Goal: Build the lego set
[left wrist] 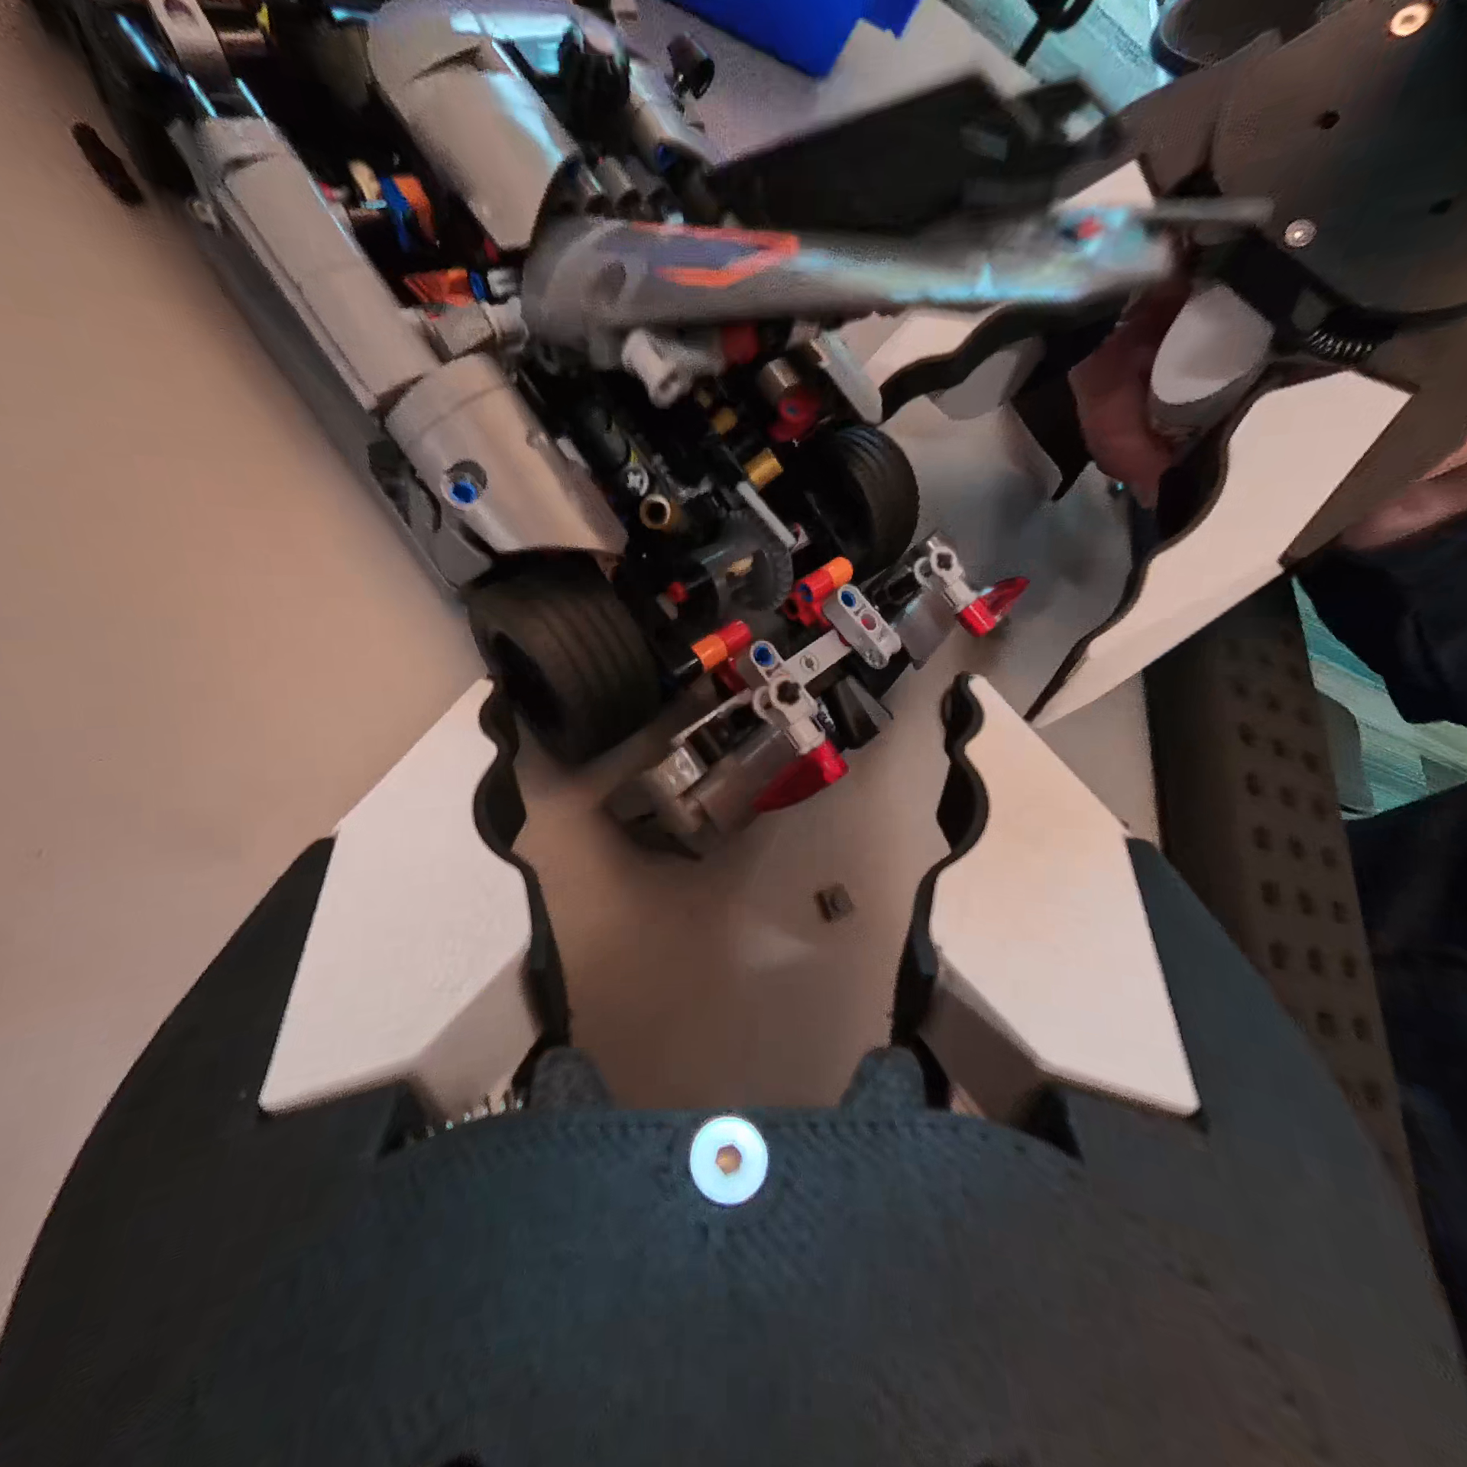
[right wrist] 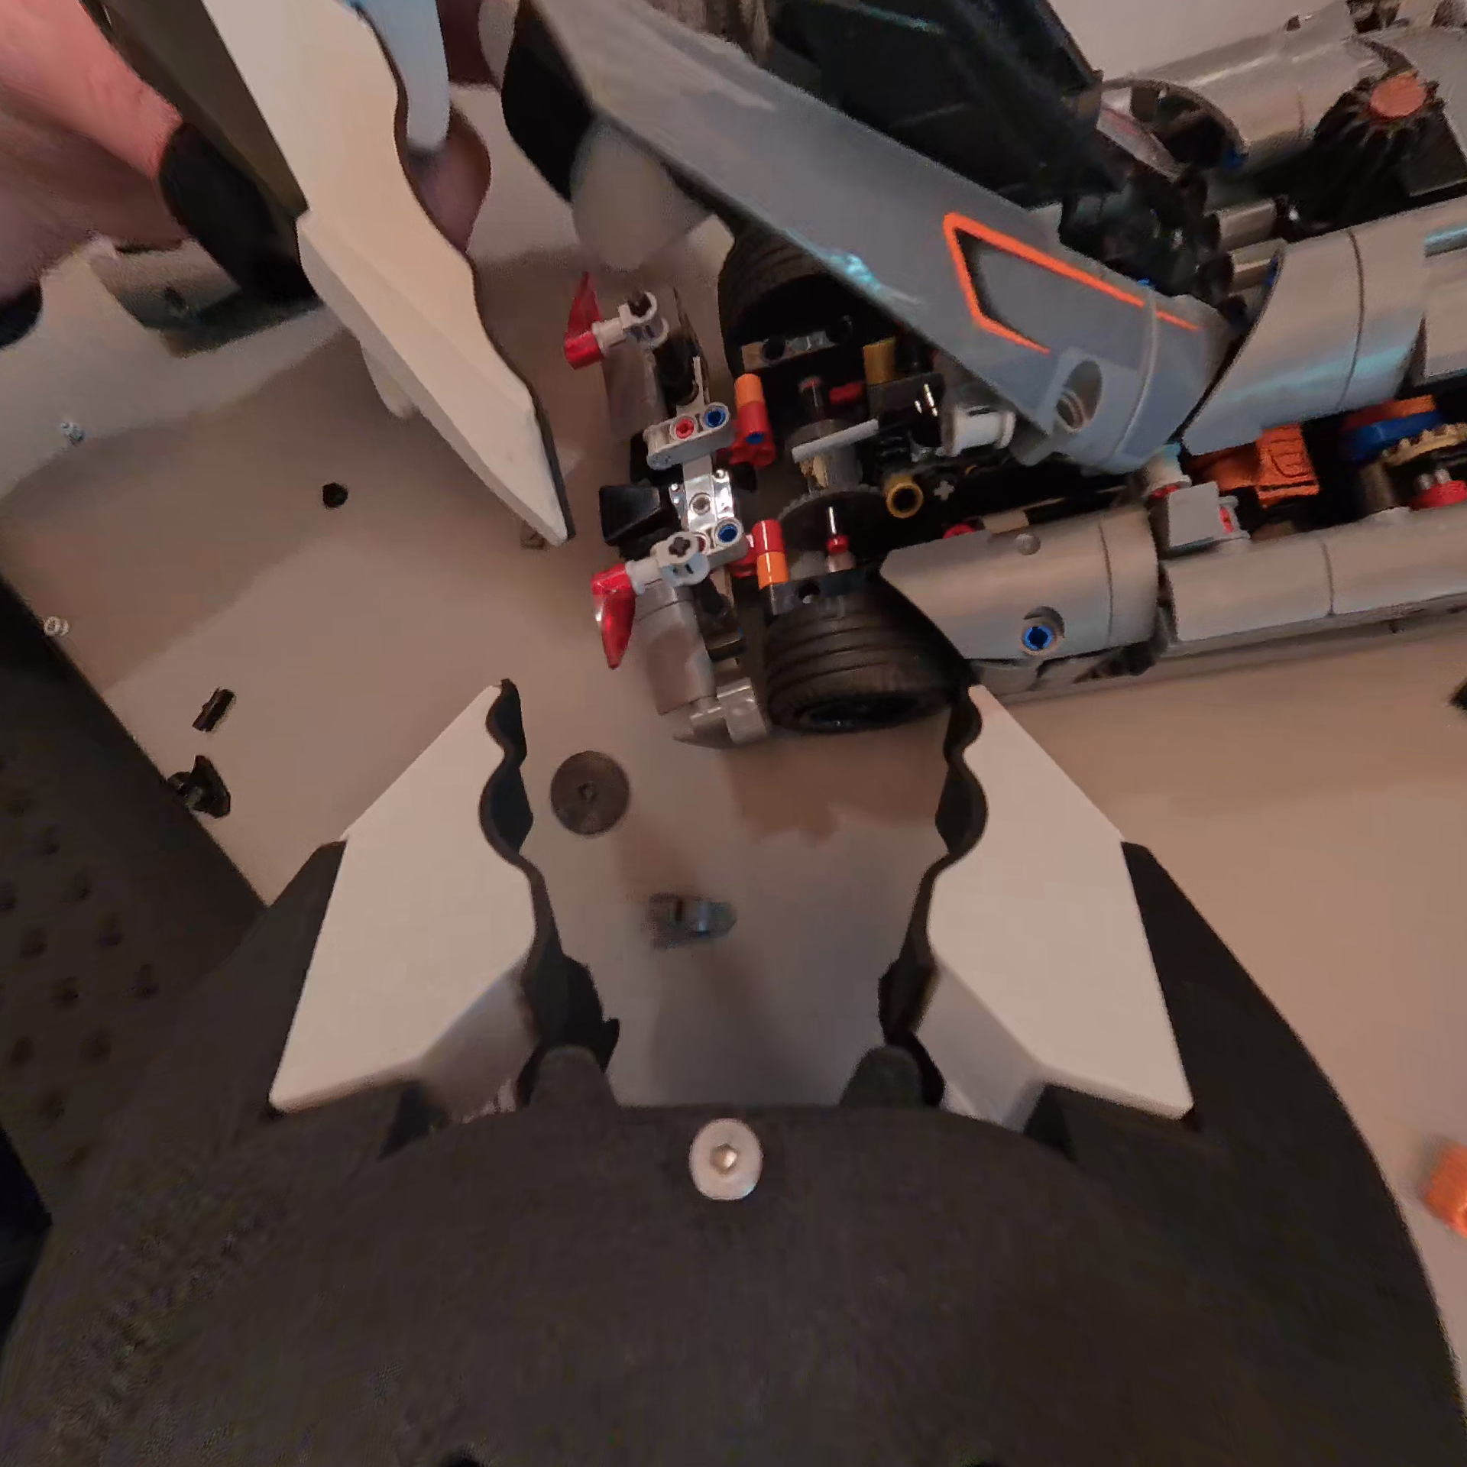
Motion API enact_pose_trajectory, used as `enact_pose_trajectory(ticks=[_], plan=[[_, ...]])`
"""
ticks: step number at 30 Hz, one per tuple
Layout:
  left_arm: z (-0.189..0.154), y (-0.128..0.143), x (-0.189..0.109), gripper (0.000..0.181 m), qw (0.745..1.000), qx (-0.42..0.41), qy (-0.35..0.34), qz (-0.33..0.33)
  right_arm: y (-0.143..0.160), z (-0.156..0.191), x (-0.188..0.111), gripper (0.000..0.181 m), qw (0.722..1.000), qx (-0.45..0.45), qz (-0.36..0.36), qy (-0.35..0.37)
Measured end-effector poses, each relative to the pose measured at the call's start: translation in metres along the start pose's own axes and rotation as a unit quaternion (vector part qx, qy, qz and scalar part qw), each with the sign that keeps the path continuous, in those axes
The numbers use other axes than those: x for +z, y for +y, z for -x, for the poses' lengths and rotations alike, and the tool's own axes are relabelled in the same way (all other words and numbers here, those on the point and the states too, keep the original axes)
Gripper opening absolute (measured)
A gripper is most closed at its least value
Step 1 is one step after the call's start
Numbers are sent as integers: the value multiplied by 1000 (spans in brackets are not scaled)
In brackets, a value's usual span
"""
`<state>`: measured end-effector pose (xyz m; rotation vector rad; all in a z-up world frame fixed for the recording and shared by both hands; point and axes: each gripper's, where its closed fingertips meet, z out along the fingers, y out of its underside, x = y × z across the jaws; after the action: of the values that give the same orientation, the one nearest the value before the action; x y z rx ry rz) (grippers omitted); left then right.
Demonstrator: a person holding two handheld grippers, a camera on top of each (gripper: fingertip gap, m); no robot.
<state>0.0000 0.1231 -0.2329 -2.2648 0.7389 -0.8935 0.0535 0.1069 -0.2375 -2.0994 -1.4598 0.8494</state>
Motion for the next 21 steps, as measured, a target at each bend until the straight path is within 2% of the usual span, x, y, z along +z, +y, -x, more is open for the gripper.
enact_pose_trajectory(ticks=[2,7,12,21], plan=[[-3,7,-8,106,1000,-4,1,12,0,16,2,109,1000,-8,3,-11],[-11,20,-35,93,1000,-2,-3,12,2,51,10,104,999,-38,20,-24],[-19,37,-55,97,1000,-14,-4,14,0,80,17,104,997,-62,25,-30],[-35,70,-82,87,999,-24,2,34,-13,131,17,87,993,-103,-3,-54]])
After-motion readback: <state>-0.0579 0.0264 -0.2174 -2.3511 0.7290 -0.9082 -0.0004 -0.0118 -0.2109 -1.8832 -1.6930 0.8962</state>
